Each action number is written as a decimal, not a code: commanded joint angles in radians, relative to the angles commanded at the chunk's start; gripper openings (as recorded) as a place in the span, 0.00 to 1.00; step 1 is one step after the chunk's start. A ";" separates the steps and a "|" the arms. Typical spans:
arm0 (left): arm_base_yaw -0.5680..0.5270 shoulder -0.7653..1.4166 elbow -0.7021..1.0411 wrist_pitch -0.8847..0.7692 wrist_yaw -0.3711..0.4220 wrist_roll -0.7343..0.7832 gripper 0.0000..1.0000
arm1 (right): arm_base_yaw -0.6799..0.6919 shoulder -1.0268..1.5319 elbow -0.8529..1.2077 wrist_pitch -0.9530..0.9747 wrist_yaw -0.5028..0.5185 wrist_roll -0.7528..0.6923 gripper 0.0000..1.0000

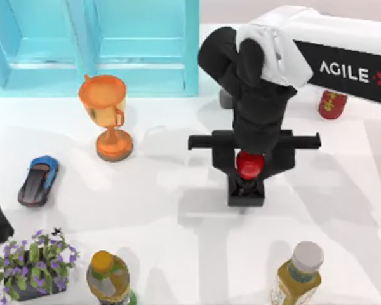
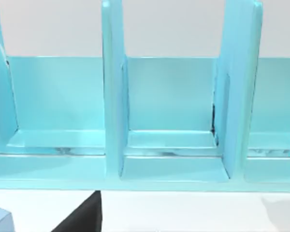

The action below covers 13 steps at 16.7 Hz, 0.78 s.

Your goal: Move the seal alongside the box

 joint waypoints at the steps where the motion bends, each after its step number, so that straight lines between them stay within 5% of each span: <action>1: 0.000 0.000 0.000 0.000 0.000 0.000 1.00 | -0.001 -0.005 0.023 -0.032 0.000 0.000 0.00; 13: 0.000 0.000 0.000 0.000 0.000 0.000 1.00 | -0.088 -0.048 0.103 -0.169 -0.001 -0.103 0.00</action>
